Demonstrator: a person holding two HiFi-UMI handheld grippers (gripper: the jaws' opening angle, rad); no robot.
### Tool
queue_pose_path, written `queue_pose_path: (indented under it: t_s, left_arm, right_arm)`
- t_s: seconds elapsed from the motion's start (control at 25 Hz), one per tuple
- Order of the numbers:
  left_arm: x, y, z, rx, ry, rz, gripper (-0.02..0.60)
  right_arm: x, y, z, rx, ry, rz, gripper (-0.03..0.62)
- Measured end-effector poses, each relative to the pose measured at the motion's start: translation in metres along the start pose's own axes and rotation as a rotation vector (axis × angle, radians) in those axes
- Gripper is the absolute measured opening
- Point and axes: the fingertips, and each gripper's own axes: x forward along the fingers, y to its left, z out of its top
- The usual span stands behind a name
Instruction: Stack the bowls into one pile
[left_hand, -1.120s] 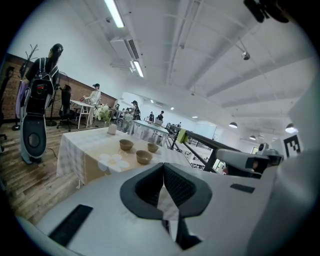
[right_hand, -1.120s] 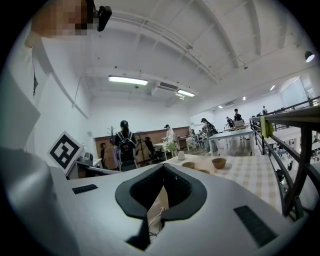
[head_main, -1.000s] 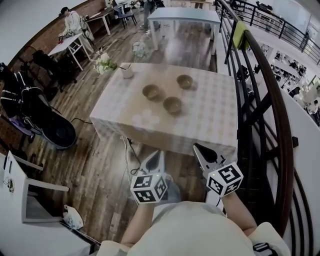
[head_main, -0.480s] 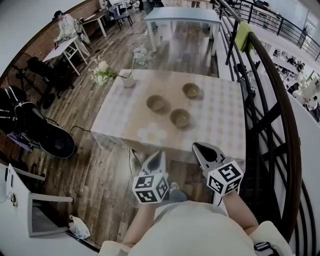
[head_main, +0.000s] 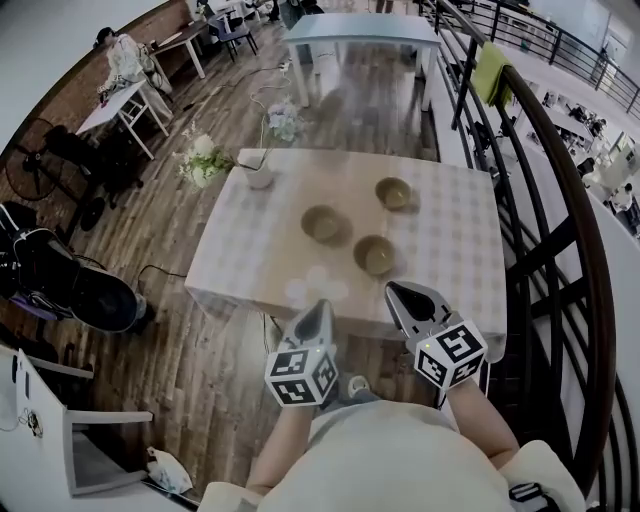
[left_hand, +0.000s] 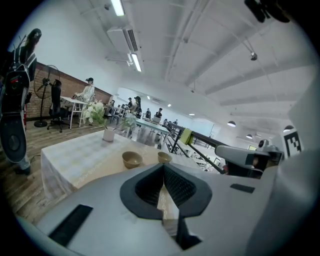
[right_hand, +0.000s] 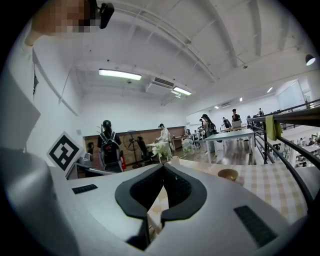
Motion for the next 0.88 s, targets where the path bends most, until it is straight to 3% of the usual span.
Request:
queue_pose_path:
  t_s: [0.6, 0.88]
  left_arm:
    - [0.025, 0.046, 0.001, -0.026, 0.026, 0.016, 0.005]
    - [0.041, 0.063, 0.006, -0.033, 0.013, 0.043, 0.005]
  right_arm:
    - [0.042, -0.002, -0.015, 0.000, 0.042, -0.018, 0.000]
    - [0.067, -0.005, -0.010, -0.036, 0.038, 0.017, 0.000]
